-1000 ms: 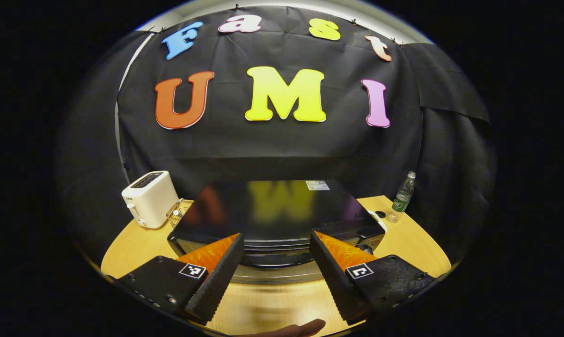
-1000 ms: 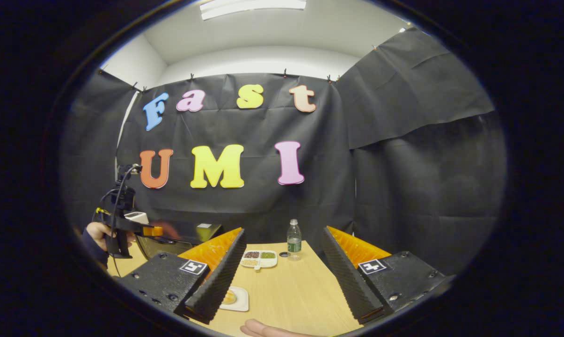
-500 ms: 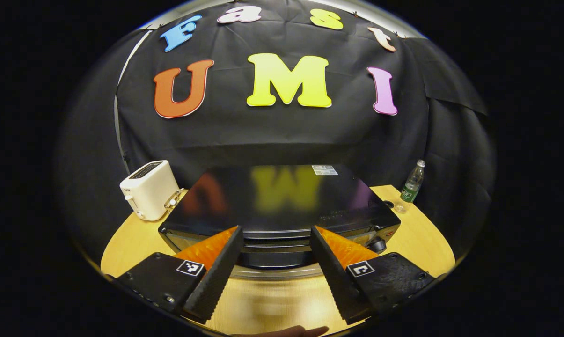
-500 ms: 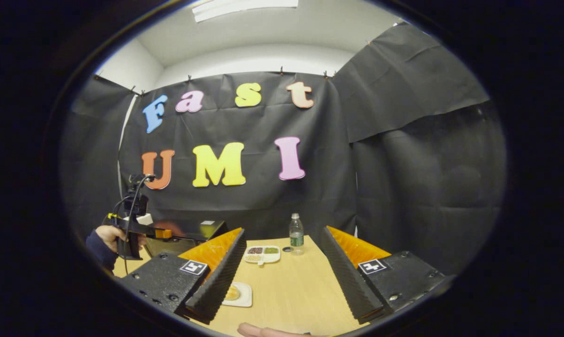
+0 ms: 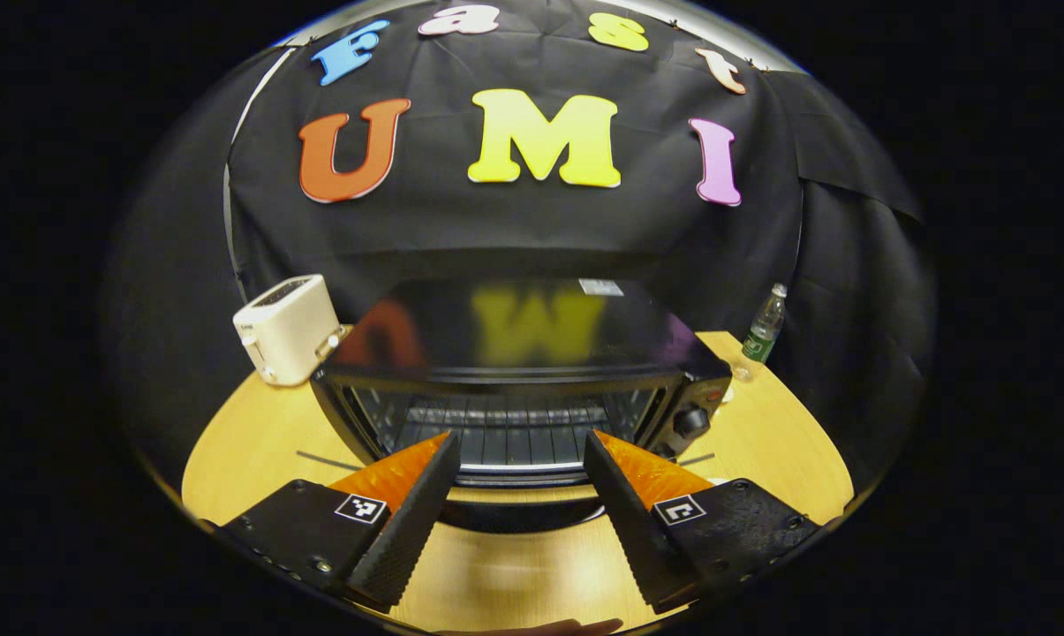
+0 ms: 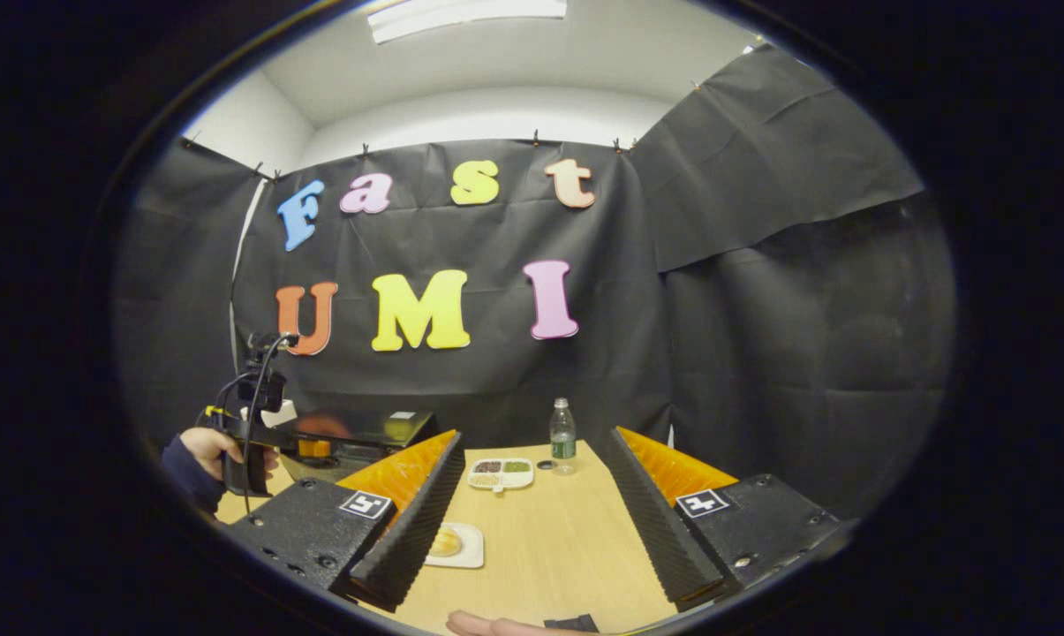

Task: Open the electric oven with the left hand, put the food in, and close the electric oven.

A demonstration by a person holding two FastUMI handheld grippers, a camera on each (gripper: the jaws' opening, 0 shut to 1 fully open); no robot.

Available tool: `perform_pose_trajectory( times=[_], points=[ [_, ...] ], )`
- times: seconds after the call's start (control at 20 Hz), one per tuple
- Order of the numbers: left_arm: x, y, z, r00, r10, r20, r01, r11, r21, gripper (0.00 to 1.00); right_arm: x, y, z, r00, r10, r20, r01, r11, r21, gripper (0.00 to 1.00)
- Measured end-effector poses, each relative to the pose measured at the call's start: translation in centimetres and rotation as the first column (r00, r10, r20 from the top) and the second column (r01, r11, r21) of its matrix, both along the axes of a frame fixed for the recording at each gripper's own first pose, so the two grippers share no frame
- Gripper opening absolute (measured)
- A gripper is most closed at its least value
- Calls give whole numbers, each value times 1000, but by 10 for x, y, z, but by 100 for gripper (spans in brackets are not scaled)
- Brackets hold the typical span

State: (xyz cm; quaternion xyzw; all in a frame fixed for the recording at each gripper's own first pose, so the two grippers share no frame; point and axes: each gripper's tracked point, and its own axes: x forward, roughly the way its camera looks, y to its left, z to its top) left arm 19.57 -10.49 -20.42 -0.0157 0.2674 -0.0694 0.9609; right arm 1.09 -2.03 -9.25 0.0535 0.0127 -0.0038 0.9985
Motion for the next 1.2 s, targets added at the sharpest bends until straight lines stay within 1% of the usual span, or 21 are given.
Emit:
perform_pose_trajectory(
  times=[0.1, 0.15, 0.2, 0.3, 0.55, 0.75, 0.85, 0.95, 1.0, 1.05, 1.1, 1.2],
  points=[
    [-18, -2, -16, 999, 2, -41, -3, 1000, -29, 94, -9, 0, 1, 1000, 1, 2, -1, 1000, -8, 100],
    [-25, -2, -20, 999, 1, -41, -2, 1000, -30, 84, -12, 0, 2, 1000, -1, 4, 1, 1000, -12, 100],
    [-31, -2, -23, 999, 2, -38, -3, 1000, -29, 94, -16, -1, 2, 1000, -5, 5, 5, 1000, -13, 100],
    [-41, -2, -30, 999, 0, -42, -2, 1000, -26, 93, -23, 0, 3, 1000, -3, 7, 3, 1000, -9, 100],
    [-61, -3, -55, 995, -11, -95, 11, 1000, 0, 93, -34, 1, -1, 1000, 5, -1, -5, 1000, 0, 100],
    [-73, 0, -74, 991, -17, -132, 15, 1000, -16, 93, -37, -3, -9, 1000, 4, -26, -4, 1000, 16, 100],
    [-78, 0, -86, 987, -19, -160, 16, 1000, -23, 93, -37, -7, -11, 1000, -5, -30, 5, 1000, 16, 100],
    [-91, 0, -102, 976, -33, -214, 28, 999, -26, 93, -37, -9, -14, 999, -9, -37, 10, 1000, 20, 100],
    [-95, 1, -108, 973, -43, -227, 38, 999, -25, 100, -36, -8, -16, 999, -7, -41, 8, 1000, 24, 100],
    [-95, 3, -110, 975, -44, -219, 42, 999, -15, 93, -36, -7, -18, 999, -2, -47, 4, 1000, 29, 100],
    [-95, 4, -110, 977, -50, -209, 49, 999, -8, 91, -35, -5, -20, 999, 2, -53, 0, 999, 32, 100],
    [-96, 5, -112, 980, -51, -192, 52, 999, 4, 91, -33, -5, -25, 998, 4, -67, -2, 999, 32, 100]
  ],
)
